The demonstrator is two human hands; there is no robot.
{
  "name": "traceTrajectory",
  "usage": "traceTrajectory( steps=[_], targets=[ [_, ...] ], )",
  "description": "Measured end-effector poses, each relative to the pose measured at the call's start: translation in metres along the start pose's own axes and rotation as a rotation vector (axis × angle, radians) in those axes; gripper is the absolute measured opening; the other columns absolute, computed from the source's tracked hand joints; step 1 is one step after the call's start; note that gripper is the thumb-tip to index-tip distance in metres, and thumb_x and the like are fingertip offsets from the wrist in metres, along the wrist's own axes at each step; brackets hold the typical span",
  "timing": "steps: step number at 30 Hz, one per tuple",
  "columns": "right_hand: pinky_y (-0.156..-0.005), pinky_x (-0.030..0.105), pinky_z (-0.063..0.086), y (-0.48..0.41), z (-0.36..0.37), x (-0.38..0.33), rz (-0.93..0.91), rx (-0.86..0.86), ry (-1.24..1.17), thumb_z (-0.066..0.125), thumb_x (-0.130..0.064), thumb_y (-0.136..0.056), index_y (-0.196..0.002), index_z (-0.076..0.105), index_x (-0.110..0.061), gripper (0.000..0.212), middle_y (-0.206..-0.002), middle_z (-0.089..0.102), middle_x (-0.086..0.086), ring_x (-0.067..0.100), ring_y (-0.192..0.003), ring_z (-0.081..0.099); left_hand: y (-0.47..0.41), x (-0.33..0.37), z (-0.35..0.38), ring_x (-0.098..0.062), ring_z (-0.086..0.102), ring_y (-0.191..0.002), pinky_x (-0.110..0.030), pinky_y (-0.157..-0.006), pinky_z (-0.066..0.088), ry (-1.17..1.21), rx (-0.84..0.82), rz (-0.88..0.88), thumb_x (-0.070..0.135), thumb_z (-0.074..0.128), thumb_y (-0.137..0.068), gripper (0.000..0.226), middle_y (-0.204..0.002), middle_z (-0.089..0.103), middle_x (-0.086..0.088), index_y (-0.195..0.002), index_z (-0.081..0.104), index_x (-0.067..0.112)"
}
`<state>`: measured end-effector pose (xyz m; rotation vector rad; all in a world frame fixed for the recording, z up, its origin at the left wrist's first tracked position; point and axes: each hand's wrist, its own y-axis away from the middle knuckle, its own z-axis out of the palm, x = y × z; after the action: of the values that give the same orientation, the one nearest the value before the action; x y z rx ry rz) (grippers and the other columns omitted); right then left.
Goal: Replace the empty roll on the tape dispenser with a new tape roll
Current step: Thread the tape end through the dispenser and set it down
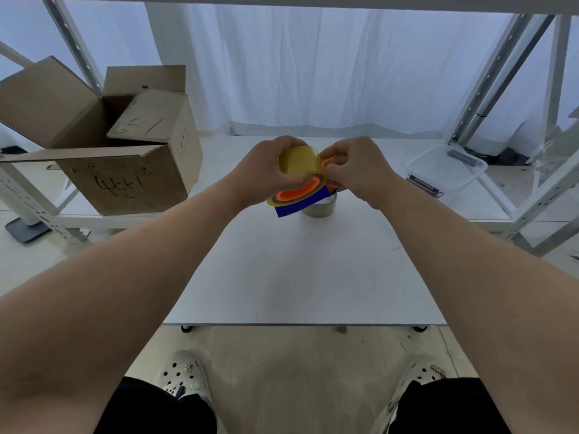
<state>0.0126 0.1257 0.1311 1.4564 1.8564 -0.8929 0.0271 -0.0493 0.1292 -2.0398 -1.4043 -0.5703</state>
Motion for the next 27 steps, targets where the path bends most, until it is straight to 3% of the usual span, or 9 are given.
traceTrajectory(
  steps=[5, 19, 23, 27],
  targets=[
    [-0.084, 0.043, 0.057, 0.006, -0.001, -0.004, 0.028, -0.054, -0.1, 0.063, -0.017, -0.084, -0.092, 0.07, -0.008, 0.014, -0.092, 0.072, 0.011, 0.024, -0.09, 0.069, -0.001, -0.003, 0.0, -0.012, 0.051, -0.101, -0.024, -0.077, 0.044, -0.025, -0.002, -0.002, 0.037, 0.073, -0.077, 0.06, -0.121, 0.057, 0.003, -0.128, 0.048, 0.02],
    [-0.082, 0.045, 0.058, 0.003, 0.003, 0.003, 0.081, -0.157, -0.129, 0.068, -0.016, -0.08, -0.097, 0.07, -0.003, 0.021, -0.094, 0.071, 0.014, 0.025, -0.091, 0.069, 0.003, -0.006, 0.0, -0.012, 0.048, -0.102, -0.025, -0.077, 0.042, -0.072, -0.063, -0.016, 0.035, 0.073, -0.077, 0.06, -0.126, 0.056, 0.001, -0.129, 0.047, 0.021],
    [-0.08, 0.039, 0.059, 0.002, 0.007, 0.004, 0.031, -0.153, -0.06, 0.065, -0.014, -0.082, -0.1, 0.07, -0.003, 0.022, -0.095, 0.07, 0.012, 0.024, -0.092, 0.068, 0.004, -0.009, 0.002, -0.011, 0.047, -0.101, -0.025, -0.077, 0.042, -0.095, -0.069, -0.02, 0.035, 0.073, -0.077, 0.061, -0.126, 0.056, 0.0, -0.13, 0.047, 0.021],
    [-0.068, 0.033, 0.055, 0.001, 0.01, 0.005, -0.025, -0.041, 0.101, 0.058, -0.005, -0.081, -0.098, 0.071, -0.004, 0.021, -0.092, 0.067, 0.011, 0.023, -0.086, 0.063, 0.002, -0.011, 0.004, -0.013, 0.049, -0.102, -0.026, -0.077, 0.044, -0.077, -0.068, -0.045, 0.038, 0.073, -0.075, 0.063, -0.126, 0.055, 0.001, -0.13, 0.046, 0.023]
  ],
)
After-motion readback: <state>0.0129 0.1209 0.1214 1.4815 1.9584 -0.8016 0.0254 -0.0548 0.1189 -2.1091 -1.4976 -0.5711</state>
